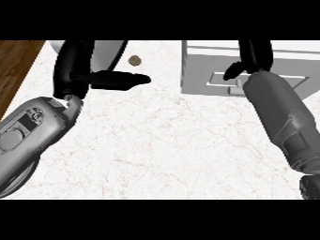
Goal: Pick up the can, place it into the drawer and close the drawer
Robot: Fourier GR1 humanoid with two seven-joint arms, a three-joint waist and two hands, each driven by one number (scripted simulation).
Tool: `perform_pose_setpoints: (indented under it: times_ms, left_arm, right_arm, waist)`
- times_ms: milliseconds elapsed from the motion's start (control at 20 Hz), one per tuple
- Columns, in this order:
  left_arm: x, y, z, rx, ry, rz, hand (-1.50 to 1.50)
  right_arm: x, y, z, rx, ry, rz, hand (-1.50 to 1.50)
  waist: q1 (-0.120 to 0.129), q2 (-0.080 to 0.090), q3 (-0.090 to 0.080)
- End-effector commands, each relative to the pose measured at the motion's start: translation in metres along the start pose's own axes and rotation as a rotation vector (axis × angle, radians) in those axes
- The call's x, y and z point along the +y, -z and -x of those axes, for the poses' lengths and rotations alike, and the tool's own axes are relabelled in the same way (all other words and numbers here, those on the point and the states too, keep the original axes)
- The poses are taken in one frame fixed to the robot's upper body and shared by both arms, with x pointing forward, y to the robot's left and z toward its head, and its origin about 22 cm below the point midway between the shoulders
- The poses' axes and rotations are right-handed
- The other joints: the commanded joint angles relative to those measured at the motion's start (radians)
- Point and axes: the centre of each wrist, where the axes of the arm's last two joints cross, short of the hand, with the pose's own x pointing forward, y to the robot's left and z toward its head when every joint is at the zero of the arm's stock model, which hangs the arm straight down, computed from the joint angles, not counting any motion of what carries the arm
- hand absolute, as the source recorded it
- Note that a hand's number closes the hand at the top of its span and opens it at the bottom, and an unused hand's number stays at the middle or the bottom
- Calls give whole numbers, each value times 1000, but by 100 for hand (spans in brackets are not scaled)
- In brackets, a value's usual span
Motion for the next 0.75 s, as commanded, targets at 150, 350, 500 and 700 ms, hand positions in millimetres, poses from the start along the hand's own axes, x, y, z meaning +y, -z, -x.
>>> perform_pose_setpoints:
  times_ms: [150, 350, 500, 700]
  left_arm:
    - [0, -11, 14, 15, -2, -1, -150]
    - [5, -10, 11, 6, 13, -20, -150]
    - [18, -18, 29, 28, 19, -38, -150]
    - [23, -7, 13, 19, -7, -34, -150]
  right_arm:
    - [-9, 27, -52, 35, 378, 113, -150]
    - [-7, 25, -47, 77, 545, 123, -150]
    - [-4, 24, -52, 113, 650, 111, -150]
    - [-13, 29, -40, 113, 703, 115, -150]
  waist:
    - [16, -7, -1]
    - [1, -10, 0]
    - [-7, -16, -3]
    - [-16, -11, -3]
